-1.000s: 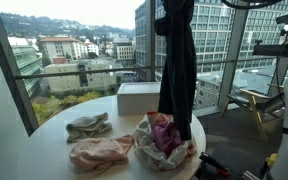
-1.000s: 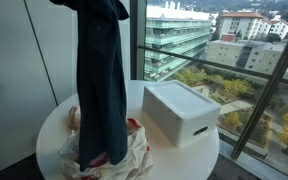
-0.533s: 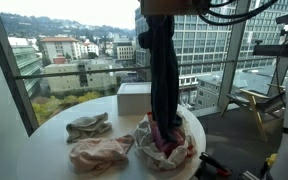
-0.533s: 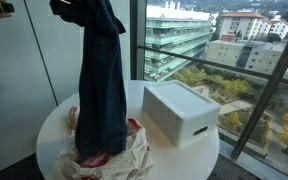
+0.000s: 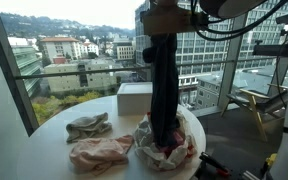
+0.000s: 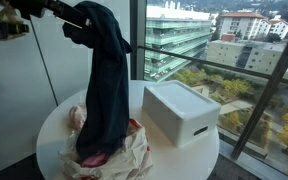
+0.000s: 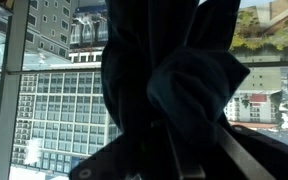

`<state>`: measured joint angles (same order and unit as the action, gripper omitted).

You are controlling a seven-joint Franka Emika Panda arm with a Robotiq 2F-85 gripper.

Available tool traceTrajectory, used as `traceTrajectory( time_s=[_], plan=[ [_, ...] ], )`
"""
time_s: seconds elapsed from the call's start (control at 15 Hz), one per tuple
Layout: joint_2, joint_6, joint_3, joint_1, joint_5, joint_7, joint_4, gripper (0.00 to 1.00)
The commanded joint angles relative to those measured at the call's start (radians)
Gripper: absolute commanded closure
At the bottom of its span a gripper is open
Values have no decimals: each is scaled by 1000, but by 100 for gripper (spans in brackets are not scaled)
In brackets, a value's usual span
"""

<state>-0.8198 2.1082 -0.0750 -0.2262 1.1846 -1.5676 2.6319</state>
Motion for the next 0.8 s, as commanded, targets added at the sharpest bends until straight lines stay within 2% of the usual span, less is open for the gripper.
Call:
traceTrajectory(
  time_s=[0.0, 0.2, 0.47, 0.53, 0.73],
  plan=[
    [-34, 10, 4, 13, -72, 80, 39, 89],
    [11, 60, 24, 25, -94, 123, 75, 89],
    [123, 220, 86, 37, -97, 166, 114, 89],
    [156, 248, 141, -3, -74, 162, 128, 89],
    [243, 333, 214, -8, -108, 205, 149, 89]
  ],
)
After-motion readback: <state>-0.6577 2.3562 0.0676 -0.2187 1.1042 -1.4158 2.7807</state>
